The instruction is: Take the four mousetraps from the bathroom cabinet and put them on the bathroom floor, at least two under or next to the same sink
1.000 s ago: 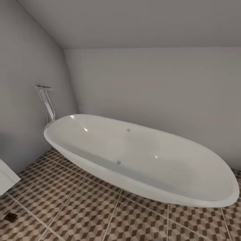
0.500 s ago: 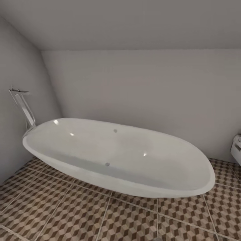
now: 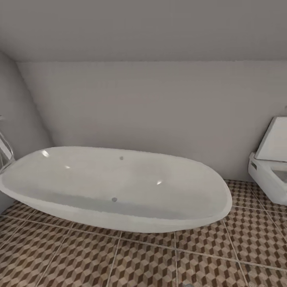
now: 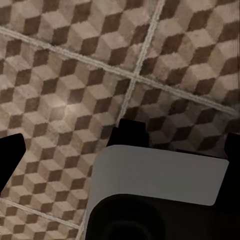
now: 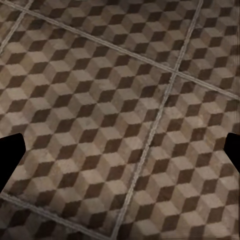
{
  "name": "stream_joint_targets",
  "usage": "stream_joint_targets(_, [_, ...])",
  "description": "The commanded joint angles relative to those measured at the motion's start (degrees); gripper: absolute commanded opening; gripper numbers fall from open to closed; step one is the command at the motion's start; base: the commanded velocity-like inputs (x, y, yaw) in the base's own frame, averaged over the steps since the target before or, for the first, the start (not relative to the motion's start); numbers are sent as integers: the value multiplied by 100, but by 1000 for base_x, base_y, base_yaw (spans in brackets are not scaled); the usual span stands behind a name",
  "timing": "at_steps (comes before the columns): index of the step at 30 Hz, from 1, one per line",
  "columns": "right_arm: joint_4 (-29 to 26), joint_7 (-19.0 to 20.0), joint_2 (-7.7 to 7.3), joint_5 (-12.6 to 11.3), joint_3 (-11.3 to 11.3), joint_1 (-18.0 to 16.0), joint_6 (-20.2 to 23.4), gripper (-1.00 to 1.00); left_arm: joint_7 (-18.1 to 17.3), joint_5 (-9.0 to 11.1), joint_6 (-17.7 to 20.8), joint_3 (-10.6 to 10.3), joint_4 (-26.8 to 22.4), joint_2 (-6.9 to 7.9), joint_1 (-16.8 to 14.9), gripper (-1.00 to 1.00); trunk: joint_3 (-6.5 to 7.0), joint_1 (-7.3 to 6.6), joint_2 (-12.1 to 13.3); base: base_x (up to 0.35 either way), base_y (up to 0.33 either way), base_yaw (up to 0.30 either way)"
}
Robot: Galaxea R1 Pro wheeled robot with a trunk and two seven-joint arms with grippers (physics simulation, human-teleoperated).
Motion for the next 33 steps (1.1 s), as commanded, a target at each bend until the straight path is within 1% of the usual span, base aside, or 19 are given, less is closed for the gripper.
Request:
stream_joint_targets(1, [8, -39, 1, 60, -34, -5, -7, 100, 47, 33, -6, -44, -27, 8, -4, 100, 0, 0, -2, 0, 0, -282])
stream_joint_targets(33, [8, -41, 3, 60, -30, -5, -7, 100, 47, 33, -6, -44, -29, 4, -4, 100, 134, 0, -2, 0, 0, -282])
